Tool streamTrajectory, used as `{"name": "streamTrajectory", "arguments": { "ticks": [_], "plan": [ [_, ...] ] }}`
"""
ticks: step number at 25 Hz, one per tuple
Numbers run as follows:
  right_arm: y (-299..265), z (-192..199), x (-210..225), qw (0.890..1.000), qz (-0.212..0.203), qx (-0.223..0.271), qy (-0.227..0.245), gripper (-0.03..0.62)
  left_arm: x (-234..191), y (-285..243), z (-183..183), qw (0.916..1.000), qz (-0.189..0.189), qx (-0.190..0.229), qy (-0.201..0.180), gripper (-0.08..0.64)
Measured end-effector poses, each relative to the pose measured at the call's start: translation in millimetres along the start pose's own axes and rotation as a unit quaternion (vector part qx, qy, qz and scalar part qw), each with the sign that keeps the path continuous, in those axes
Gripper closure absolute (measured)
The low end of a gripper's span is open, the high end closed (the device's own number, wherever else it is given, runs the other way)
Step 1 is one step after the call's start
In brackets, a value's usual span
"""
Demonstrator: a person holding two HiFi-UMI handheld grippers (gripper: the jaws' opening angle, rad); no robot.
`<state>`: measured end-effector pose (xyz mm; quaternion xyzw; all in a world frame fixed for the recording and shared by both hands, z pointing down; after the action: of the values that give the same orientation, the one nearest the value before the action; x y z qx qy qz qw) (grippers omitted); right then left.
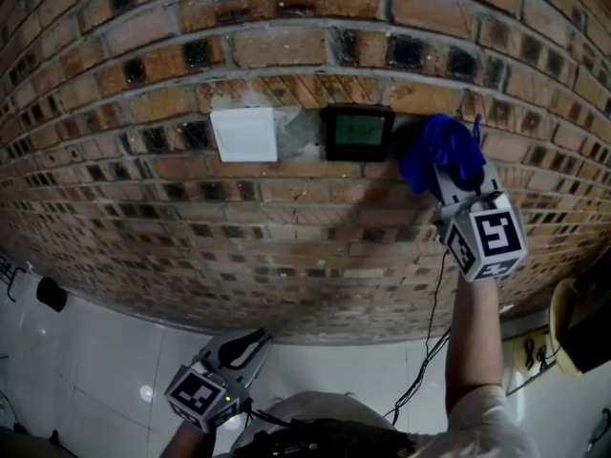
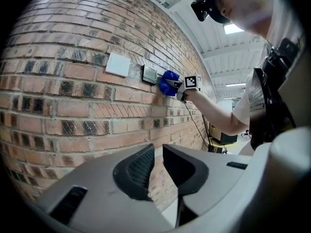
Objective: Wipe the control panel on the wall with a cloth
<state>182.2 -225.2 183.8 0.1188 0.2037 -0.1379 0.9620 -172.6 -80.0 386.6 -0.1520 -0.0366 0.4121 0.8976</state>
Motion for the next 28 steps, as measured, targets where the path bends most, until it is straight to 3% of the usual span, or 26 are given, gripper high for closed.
{"name": "streamTrajectory", "arguments": {
  "ticks": [6, 11, 16, 20, 28],
  "plan": [
    [11.7, -21.2, -17.8, 1.000, -0.002, 0.025, 0.006, 0.503, -3.0, 6.8, 1.8, 1.0000, -0.010, 0.001, 0.002, 0.509],
    [-5.7, -50.4, -73.2, 0.995, -0.071, 0.055, 0.030, 0.503, -6.3, 14.6, 6.0, 0.9999, -0.016, 0.000, 0.005, 0.509],
    [-41.3, -60.9, -120.1, 0.992, -0.111, 0.035, 0.048, 0.503, -7.5, 25.9, 9.6, 0.9996, -0.027, 0.006, 0.010, 0.509],
    [-51.5, -61.6, -119.4, 0.993, -0.101, 0.041, 0.038, 0.503, -8.9, 32.7, 16.1, 0.9991, -0.036, 0.009, 0.022, 0.509],
    [-23.0, -43.9, -62.2, 0.998, -0.041, 0.027, 0.044, 0.503, -8.4, 23.3, 13.2, 0.9997, -0.019, 0.005, 0.017, 0.509]
  ]
}}
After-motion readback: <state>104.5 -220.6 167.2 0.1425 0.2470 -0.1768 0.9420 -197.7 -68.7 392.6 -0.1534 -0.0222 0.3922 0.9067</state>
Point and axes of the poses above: the fingertips, and each gripper's own axes: y backward along the fingers, x to its right, z out of its underside, the point moved 9 cm from there along y, backward along the fingers, and after that the axes turned 7 degrees about -x, right-handed, at the moved point
